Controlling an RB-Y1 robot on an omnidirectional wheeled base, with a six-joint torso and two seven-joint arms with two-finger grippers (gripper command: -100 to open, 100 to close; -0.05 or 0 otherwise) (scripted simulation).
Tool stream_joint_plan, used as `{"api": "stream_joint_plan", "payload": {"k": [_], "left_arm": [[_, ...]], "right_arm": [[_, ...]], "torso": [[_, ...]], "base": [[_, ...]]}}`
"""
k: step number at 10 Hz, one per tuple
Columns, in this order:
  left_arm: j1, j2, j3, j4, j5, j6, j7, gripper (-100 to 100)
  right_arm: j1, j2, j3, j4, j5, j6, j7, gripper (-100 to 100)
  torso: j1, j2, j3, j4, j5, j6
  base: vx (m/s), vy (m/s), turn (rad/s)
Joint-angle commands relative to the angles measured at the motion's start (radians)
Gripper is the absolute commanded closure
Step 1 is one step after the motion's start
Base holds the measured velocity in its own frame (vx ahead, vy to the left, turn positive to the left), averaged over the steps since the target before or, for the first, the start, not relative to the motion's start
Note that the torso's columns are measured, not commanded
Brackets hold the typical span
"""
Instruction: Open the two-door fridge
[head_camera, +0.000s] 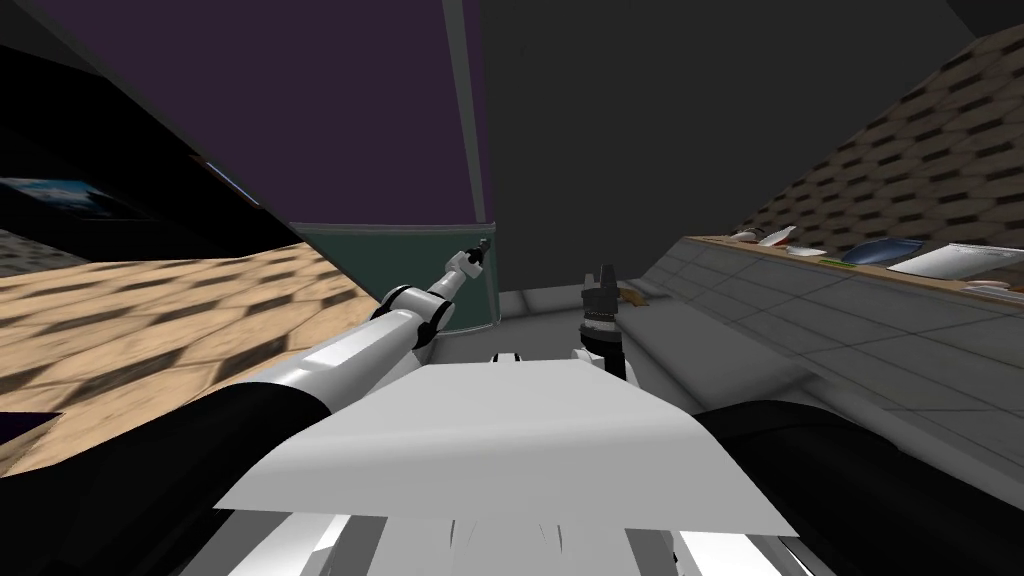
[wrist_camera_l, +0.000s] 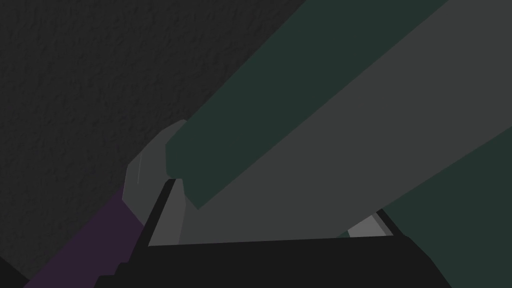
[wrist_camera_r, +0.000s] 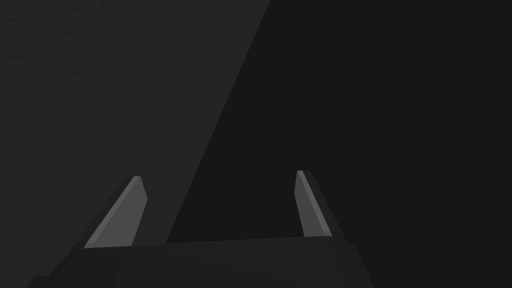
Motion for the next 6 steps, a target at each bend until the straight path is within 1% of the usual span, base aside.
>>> {"api": "stream_joint_plan", "payload": {"k": [1, 2, 3, 4, 5, 6], "left_arm": [[0.054, 0.011, -0.025, -0.055, 0.030, 0.055, -0.012, 100], [0.054, 0.011, -0.025, -0.105, 0.030, 0.055, -0.012, 100], [0.110, 0.014, -0.007, -0.163, 0.038, 0.117, -0.045, 100], [0.128, 0.014, -0.007, -0.229, 0.038, 0.117, -0.045, 100], [0.170, 0.017, 0.012, -0.266, 0.047, 0.172, -0.078, 100], [0.181, 0.017, 0.012, -0.268, 0.047, 0.178, -0.078, 100]], "right_arm": [[0.000, 0.000, 0.000, 0.000, 0.000, 0.000, 0.000, 0], [0.000, 0.000, 0.000, 0.000, 0.000, 0.000, 0.000, 0], [0.000, 0.000, 0.000, 0.000, 0.000, 0.000, 0.000, 0], [0.000, 0.000, 0.000, 0.000, 0.000, 0.000, 0.000, 0], [0.000, 0.000, 0.000, 0.000, 0.000, 0.000, 0.000, 0], [0.000, 0.000, 0.000, 0.000, 0.000, 0.000, 0.000, 0]], "torso": [[0.000, -0.004, -0.003, -0.004, 0.000, -0.002], [0.000, -0.005, -0.004, -0.005, 0.000, -0.004], [0.000, -0.004, -0.003, -0.002, 0.001, -0.003], [0.000, -0.004, -0.003, -0.004, 0.001, -0.001], [-0.001, -0.005, -0.004, -0.003, 0.001, 0.001], [-0.002, -0.008, -0.005, -0.005, 0.001, 0.003]], "base": [[0.016, 0.019, -0.008], [-0.002, 0.001, 0.037], [0.025, 0.013, -0.162], [0.031, 0.030, -0.103], [0.044, 0.040, -0.211], [0.039, 0.037, -0.107]]}}
